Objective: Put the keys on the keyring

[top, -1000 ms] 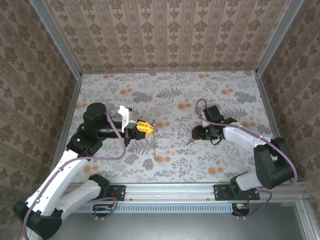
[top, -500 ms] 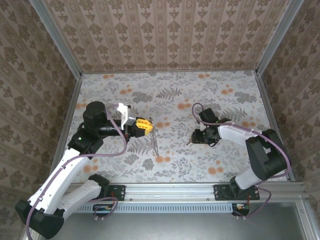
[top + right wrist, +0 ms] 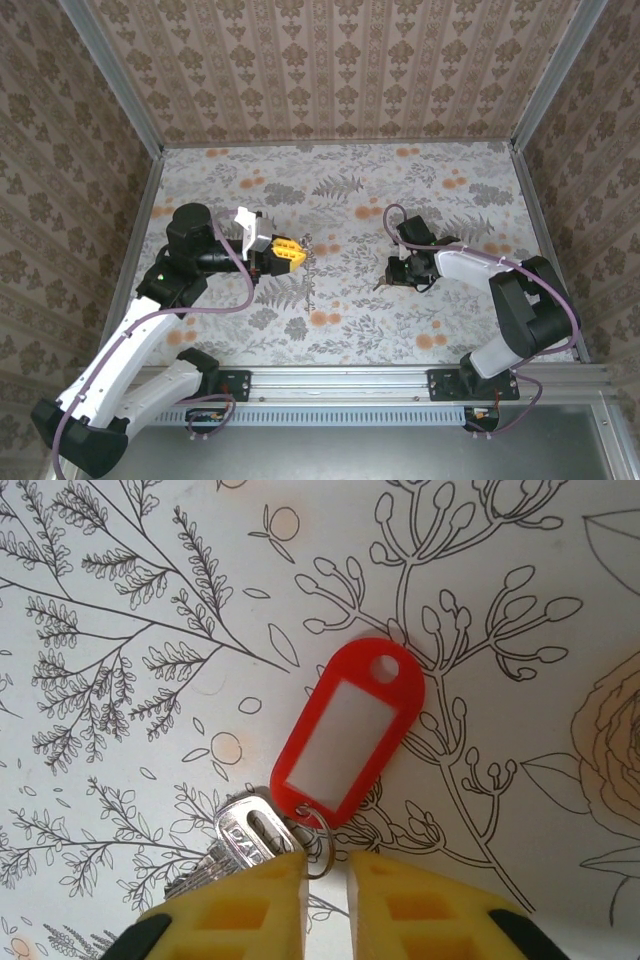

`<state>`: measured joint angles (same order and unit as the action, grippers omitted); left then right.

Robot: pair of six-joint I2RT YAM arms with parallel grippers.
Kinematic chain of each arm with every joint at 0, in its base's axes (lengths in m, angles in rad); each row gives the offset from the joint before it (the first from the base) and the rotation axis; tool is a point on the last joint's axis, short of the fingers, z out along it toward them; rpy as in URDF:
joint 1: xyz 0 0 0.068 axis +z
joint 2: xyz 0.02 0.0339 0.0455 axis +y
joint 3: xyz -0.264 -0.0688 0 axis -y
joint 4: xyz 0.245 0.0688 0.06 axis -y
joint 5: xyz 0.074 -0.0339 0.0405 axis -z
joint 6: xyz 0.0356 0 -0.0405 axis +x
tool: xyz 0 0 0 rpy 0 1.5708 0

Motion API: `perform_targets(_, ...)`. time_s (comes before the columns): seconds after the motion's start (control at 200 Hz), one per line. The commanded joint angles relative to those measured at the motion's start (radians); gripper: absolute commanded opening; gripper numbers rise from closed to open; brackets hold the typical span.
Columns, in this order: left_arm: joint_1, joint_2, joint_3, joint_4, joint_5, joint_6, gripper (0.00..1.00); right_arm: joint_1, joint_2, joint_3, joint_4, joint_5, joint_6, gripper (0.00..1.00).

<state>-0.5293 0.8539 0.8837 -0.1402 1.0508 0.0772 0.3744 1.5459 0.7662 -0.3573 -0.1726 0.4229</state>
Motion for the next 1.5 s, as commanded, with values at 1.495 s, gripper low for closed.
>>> perform_targets(1.495, -0.014, -0.005, -0.002, 0.004, 0.006, 0.002, 0.00, 0.006, -0.020, -0.057, 0.126, -0.073, 0.025, 0.22)
